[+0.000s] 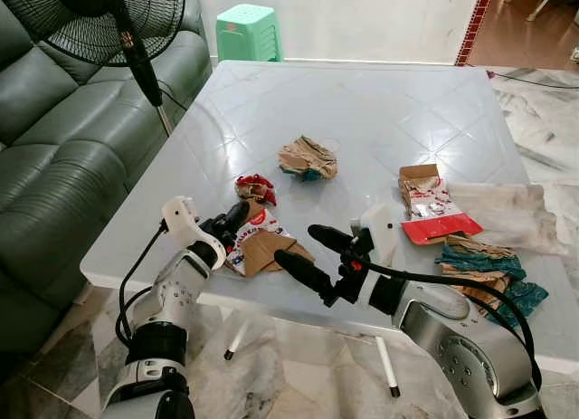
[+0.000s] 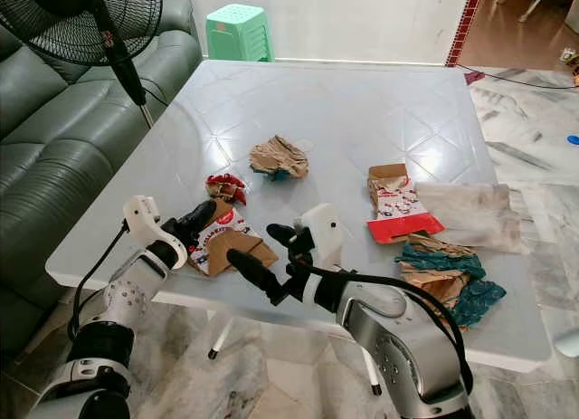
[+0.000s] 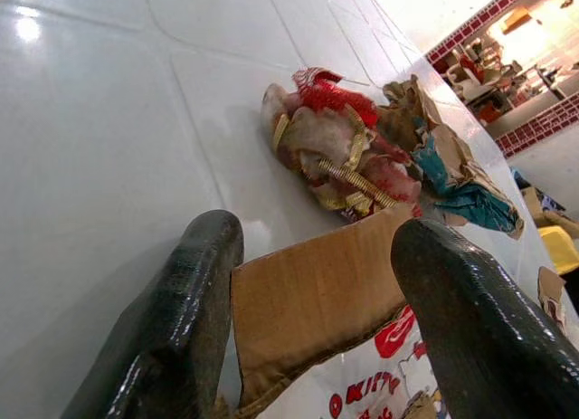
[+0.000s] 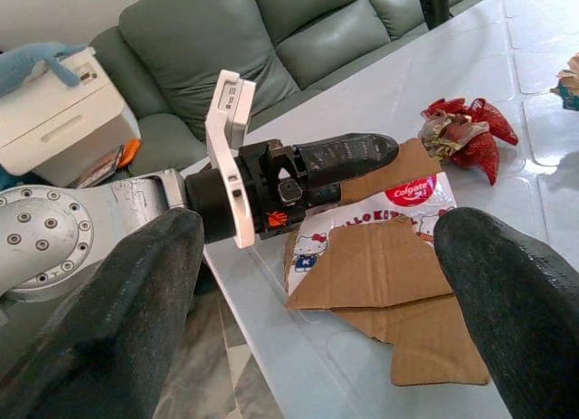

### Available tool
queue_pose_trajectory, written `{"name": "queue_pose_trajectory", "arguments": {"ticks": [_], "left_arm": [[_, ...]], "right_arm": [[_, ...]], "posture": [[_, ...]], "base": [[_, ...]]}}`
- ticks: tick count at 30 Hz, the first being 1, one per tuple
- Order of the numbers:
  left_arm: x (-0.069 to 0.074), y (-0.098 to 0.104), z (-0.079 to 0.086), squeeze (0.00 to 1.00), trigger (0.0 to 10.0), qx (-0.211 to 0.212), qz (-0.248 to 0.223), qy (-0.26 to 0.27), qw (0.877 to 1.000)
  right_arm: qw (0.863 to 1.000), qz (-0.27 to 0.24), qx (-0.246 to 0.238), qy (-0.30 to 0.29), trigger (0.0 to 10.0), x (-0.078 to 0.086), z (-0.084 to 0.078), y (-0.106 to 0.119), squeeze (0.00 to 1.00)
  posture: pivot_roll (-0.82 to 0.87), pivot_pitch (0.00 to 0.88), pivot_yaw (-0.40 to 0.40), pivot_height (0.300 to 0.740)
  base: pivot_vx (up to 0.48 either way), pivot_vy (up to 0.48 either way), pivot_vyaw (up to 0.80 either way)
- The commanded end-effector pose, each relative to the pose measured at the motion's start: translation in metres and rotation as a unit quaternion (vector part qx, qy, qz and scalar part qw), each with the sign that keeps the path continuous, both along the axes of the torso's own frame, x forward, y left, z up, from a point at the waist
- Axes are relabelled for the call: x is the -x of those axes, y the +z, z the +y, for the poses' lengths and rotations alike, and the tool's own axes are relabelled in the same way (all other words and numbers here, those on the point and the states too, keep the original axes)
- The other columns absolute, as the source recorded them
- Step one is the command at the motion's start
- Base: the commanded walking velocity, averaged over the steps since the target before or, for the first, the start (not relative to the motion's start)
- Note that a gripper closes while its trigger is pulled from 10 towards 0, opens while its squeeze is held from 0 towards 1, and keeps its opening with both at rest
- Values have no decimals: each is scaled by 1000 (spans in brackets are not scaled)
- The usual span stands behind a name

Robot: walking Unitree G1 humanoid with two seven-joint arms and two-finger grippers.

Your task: Picking trash to rubbish bin

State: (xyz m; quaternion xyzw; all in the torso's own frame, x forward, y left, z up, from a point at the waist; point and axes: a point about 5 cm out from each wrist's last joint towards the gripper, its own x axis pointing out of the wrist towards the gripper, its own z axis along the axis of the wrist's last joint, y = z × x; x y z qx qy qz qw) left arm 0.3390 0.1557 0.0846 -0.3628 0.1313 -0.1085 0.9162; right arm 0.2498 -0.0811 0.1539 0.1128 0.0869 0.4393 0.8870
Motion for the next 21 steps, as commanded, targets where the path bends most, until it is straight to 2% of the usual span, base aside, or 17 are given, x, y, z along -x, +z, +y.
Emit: {"name": "queue_pose_trajectory", "arguments": {"ticks": [1,21], "left_arm": [[0,4,5,0,0,1,-8,6,1000],[2,7,9,0,0,32,-16,21,999]], "right_arm": [[1000,-9,-6,16,10000,2,4,5,0],[1000,-6,-9,18,10000,2,7,4,0]], "posture": [[-78,46,36,740],[-70,46,40,740]], "base": [[0,0,0],[0,0,0]]}}
